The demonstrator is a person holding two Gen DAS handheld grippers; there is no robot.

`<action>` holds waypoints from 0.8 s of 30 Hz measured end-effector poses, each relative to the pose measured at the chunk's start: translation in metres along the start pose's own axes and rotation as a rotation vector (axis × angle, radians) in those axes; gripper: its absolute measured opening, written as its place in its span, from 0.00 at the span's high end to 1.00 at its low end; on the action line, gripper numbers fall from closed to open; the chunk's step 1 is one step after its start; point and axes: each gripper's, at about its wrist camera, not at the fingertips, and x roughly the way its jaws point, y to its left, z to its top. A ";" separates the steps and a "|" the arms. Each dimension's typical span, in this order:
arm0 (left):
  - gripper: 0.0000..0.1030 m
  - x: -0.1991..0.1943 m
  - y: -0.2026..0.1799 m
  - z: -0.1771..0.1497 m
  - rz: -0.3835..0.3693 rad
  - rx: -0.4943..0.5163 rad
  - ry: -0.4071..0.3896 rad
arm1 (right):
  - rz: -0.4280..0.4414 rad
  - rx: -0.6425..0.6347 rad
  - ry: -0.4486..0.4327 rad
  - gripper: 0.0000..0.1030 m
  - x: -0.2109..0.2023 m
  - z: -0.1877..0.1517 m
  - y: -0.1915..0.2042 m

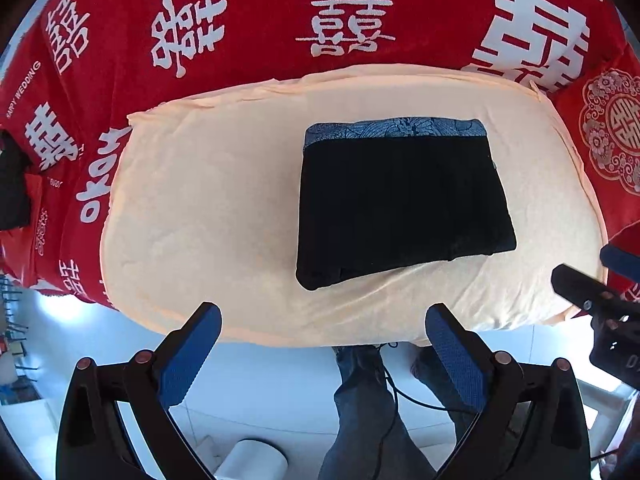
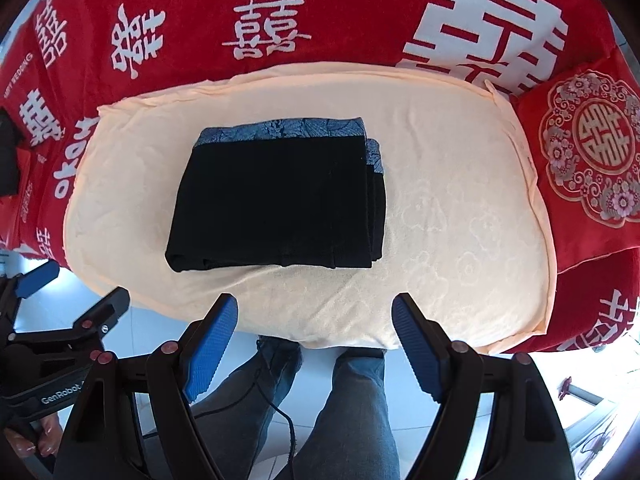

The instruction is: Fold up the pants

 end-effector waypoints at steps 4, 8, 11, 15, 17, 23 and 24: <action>0.00 -0.001 -0.002 0.002 0.006 -0.007 0.002 | 0.018 0.000 0.010 0.20 0.002 0.000 -0.002; 0.00 -0.002 -0.005 0.001 0.008 -0.003 0.004 | 0.019 -0.013 0.008 0.20 0.001 0.002 0.001; 0.00 -0.001 -0.006 0.000 0.010 -0.007 0.007 | 0.019 -0.020 0.013 0.20 0.002 0.001 0.003; 0.00 0.000 -0.004 0.000 0.007 -0.007 0.009 | 0.013 -0.018 0.017 0.20 0.003 0.000 0.005; 0.00 0.000 -0.004 -0.001 0.007 -0.006 0.009 | 0.011 -0.014 0.017 0.20 0.003 0.001 0.004; 0.00 0.002 -0.004 0.001 0.004 0.004 0.008 | 0.006 -0.009 0.017 0.20 0.002 0.002 0.005; 0.00 0.002 -0.005 0.002 0.004 0.004 0.007 | 0.004 -0.007 0.016 0.20 0.002 0.003 0.005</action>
